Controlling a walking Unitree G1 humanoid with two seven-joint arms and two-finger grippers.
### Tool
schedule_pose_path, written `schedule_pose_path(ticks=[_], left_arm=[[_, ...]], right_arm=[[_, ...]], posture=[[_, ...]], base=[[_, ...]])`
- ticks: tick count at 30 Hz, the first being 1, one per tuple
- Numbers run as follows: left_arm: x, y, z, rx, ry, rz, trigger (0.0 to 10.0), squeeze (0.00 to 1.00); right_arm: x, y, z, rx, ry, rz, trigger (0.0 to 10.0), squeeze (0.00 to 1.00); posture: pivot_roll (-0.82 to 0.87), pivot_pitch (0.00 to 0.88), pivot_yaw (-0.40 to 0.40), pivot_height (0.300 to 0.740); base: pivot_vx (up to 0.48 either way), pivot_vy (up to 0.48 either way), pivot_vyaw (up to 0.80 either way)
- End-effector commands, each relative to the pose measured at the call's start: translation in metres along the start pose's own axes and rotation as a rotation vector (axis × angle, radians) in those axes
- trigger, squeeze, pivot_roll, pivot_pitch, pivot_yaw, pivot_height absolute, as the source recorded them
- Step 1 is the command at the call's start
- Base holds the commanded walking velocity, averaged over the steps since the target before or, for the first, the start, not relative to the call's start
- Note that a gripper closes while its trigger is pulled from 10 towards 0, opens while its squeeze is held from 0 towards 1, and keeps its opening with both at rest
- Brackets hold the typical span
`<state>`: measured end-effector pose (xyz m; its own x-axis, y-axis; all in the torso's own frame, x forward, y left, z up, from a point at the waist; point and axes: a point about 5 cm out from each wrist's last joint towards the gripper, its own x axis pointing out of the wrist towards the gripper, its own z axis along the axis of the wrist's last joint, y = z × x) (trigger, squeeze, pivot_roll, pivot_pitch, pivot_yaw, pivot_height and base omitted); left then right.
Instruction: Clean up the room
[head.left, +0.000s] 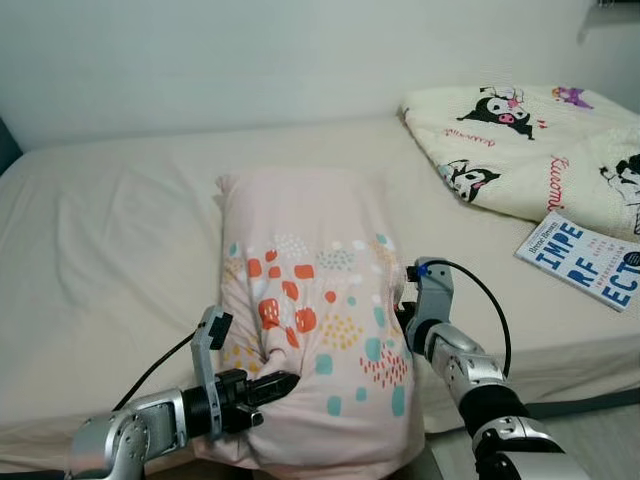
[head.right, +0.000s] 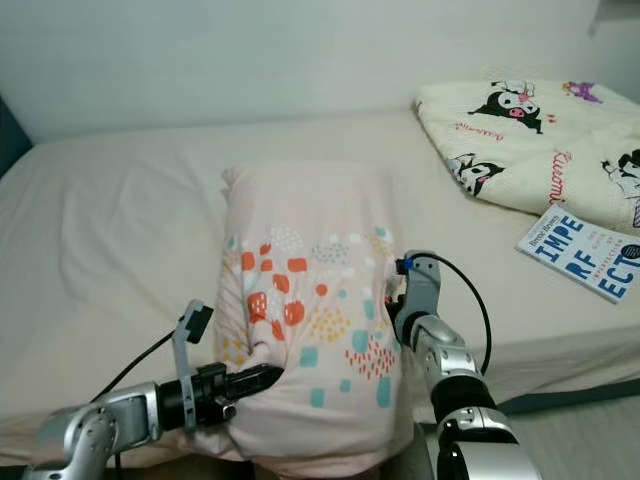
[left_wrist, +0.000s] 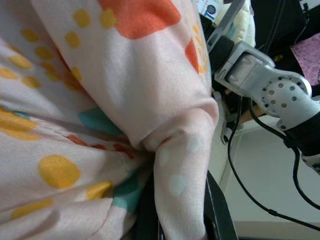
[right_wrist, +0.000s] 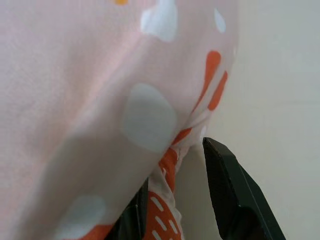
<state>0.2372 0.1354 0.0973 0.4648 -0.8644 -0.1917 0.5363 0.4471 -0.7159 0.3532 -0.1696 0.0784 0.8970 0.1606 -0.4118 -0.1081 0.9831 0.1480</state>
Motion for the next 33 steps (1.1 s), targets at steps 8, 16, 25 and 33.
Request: schedule_pose_path(ticks=[8,16,25,33], left_arm=[[0.004,-0.011,-0.005,0.038,0.052,0.004,0.0,0.00],[0.002,0.000,-0.005,0.110,0.008,0.087,10.0,1.00],[-0.015,0.008,0.004,0.197,0.032,0.168,10.0,0.00],[-0.062,0.028,0.060,0.347,-0.113,0.294,10.0,0.00]], right_arm=[[-0.012,-0.001,0.000,0.003,-0.008,-0.117,10.0,0.00],[-0.027,-0.009,-0.030,-0.143,0.063,-0.210,10.0,0.00],[-0.041,-0.025,-0.030,-0.159,0.039,-0.352,10.0,0.00],[-0.050,-0.029,-0.024,-0.198,0.011,-0.395,10.0,0.00]], posture=[[0.06,0.083,-0.028,0.583],[0.05,0.080,-0.022,0.583],[0.05,0.078,-0.018,0.583],[0.05,0.079,-0.020,0.583]], base=[[0.000,0.000,0.00],[0.000,0.000,0.00],[0.000,0.000,0.00],[0.000,0.000,0.00]])
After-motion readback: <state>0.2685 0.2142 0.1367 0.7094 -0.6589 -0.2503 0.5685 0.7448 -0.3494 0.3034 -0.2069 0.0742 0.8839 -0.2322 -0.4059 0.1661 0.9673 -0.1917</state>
